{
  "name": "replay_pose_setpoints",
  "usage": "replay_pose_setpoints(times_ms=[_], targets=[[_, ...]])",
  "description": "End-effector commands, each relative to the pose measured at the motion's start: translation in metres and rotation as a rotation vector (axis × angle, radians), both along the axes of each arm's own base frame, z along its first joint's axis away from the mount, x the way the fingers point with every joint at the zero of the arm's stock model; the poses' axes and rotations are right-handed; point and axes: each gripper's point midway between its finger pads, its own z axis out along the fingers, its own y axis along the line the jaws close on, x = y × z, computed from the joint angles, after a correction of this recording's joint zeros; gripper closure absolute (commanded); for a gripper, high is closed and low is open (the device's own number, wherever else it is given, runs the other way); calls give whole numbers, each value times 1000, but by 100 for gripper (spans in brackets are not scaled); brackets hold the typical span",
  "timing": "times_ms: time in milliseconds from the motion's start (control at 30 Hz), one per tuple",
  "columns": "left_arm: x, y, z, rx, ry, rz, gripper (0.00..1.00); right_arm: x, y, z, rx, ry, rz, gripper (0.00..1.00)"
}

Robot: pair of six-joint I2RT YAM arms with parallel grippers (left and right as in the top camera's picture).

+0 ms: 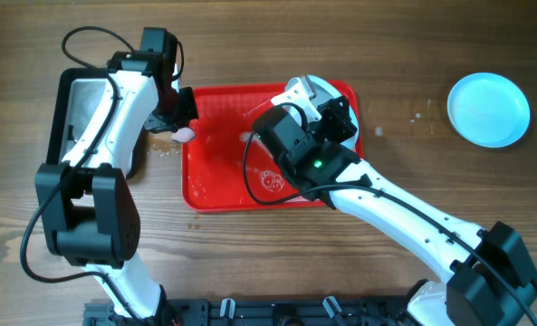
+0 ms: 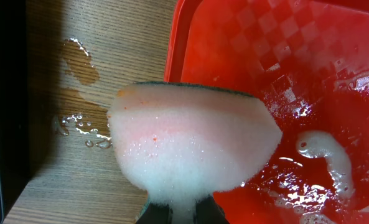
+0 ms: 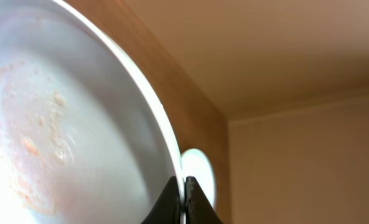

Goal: Clean dirty plates on tray and stack at the side
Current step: 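Withdraw the left gripper and lift the plate with the right gripper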

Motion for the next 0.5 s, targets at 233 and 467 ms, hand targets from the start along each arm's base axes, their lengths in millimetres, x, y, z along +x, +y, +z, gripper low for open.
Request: replay_pose_setpoints(times_ms=[233,467], targets=[[5,0,11,-4,-34,18,96,3,5,-5,60,-49,-39,96],[6,1,11,-4,-38,19,96,1,-4,23,-97,-182,-116,96]])
